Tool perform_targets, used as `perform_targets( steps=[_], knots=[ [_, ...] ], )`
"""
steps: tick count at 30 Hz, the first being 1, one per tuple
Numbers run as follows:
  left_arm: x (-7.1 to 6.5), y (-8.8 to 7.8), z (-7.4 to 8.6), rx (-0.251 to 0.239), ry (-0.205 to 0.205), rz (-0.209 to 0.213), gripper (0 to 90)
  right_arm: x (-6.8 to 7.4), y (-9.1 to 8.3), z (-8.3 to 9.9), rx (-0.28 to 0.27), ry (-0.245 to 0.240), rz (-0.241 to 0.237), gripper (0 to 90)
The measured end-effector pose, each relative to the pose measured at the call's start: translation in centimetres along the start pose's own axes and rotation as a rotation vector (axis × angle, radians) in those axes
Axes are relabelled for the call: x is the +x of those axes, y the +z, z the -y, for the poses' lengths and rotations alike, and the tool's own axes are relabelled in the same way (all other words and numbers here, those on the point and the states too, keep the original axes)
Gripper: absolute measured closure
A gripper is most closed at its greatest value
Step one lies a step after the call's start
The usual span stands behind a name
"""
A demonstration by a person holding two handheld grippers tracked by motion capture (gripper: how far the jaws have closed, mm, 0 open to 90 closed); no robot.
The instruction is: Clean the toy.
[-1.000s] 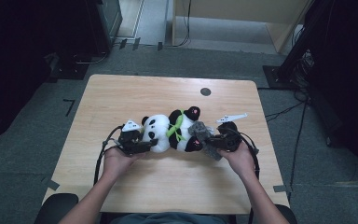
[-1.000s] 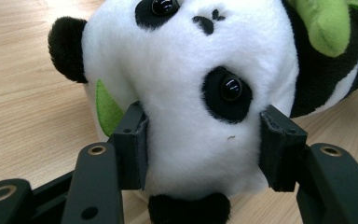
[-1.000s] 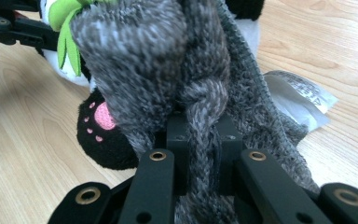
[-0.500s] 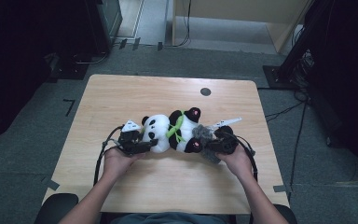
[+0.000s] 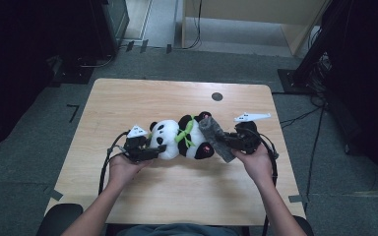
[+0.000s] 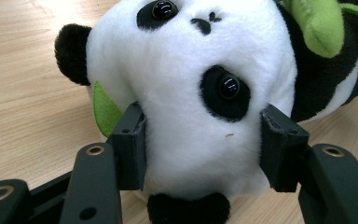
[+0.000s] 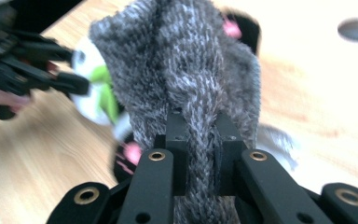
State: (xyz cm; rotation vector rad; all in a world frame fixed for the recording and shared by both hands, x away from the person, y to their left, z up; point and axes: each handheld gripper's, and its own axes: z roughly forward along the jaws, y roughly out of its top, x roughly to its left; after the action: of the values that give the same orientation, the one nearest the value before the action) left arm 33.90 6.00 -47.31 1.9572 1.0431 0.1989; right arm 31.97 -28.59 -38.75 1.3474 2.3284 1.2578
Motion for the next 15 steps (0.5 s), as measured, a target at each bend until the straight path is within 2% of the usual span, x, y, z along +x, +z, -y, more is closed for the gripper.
perform_targets(
  steps=[3,6,9,15],
  knots=[
    [0.0,0.0,0.0,0.001,0.004,-0.003,43.0,1.8,-0.3,-1.6,-0.027,-0.048,-0.025,81.0],
    [0.0,0.0,-0.1,-0.002,0.001,-0.003,42.7,3.8,0.3,-3.1,-0.020,-0.103,-0.049,81.1],
    [0.1,0.0,-0.1,0.000,0.001,-0.004,42.6,5.5,1.7,-4.1,0.002,-0.138,-0.071,81.1],
    [0.1,-0.1,-0.3,0.005,-0.012,-0.003,42.7,8.0,5.8,-4.7,0.055,-0.159,-0.109,81.0]
  ],
)
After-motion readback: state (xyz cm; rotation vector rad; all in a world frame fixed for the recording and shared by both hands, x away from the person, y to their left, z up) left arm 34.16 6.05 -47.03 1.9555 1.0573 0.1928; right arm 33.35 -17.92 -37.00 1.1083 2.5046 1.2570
